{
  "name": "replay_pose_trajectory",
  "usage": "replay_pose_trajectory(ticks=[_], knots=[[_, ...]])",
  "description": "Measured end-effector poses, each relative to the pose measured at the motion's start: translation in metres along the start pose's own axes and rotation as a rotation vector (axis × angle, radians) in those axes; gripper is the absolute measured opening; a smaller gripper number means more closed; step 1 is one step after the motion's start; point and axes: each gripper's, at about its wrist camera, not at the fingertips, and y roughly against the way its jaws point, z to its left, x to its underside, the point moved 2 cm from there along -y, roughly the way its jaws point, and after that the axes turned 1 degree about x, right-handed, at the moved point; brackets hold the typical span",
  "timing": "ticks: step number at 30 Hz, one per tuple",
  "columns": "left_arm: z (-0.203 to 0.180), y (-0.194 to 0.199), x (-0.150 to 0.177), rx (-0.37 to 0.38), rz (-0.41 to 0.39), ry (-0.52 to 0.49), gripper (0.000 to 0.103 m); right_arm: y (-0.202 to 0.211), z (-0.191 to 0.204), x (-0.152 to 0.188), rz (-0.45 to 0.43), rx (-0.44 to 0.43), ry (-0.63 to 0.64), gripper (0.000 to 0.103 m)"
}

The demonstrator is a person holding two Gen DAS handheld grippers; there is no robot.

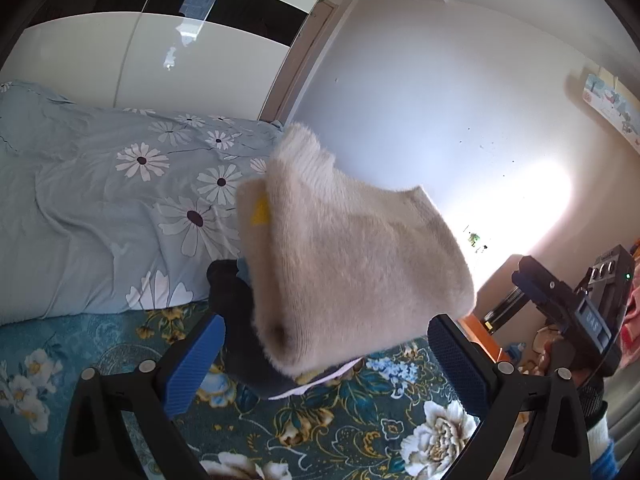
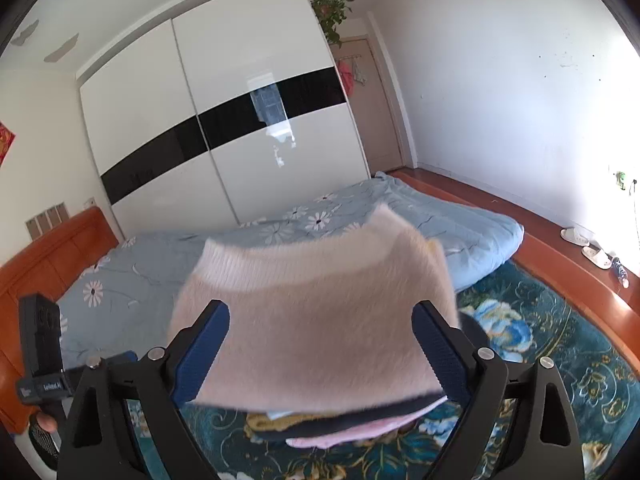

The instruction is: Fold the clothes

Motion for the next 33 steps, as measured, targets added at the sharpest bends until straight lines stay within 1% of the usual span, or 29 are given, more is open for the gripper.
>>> replay_pose_trajectory(ticks=[1,7,8,11,12,13,16,18,23,27,30,33], knots=[[0.001,0.001,0.004,-0.001,-0.003,0.003,0.103,0.0,0.003,0.008,0.005,-0.007,0.004,0.093],[0.009,-0.001,0.027,-0.04,-0.008,0.026,0.103,-0.004,0.009,0.049,0.022,0.046,-0.003,0.094],[0.01,-0.002,0.03,-0.058,-0.012,0.023,0.103,-0.005,0.01,0.054,0.025,0.049,-0.004,0.094],[0.013,-0.002,0.037,-0.162,-0.048,-0.005,0.103,-0.013,0.014,0.066,0.055,0.042,0.022,0.094],[0.013,-0.003,0.04,-0.176,-0.049,-0.01,0.103,-0.016,0.016,0.07,0.068,0.053,0.037,0.094],[0.014,-0.003,0.042,-0.19,-0.049,-0.015,0.103,-0.017,0.019,0.073,0.078,0.065,0.052,0.094],[0.013,-0.008,0.049,-0.197,-0.025,-0.022,0.103,-0.019,0.024,0.082,0.097,0.098,0.086,0.094],[0.01,-0.012,0.056,-0.212,-0.008,-0.033,0.103,-0.019,0.024,0.088,0.103,0.114,0.092,0.094],[0.004,-0.021,0.063,-0.257,0.002,-0.078,0.103,-0.024,0.023,0.094,0.111,0.138,0.094,0.094],[-0.001,-0.033,0.062,-0.309,-0.014,-0.127,0.103,-0.031,0.025,0.098,0.116,0.151,0.098,0.094],[-0.004,-0.04,0.062,-0.35,-0.034,-0.168,0.103,-0.038,0.023,0.104,0.137,0.159,0.101,0.094],[-0.005,-0.048,0.063,-0.367,-0.03,-0.179,0.103,-0.043,0.021,0.112,0.157,0.166,0.098,0.094]])
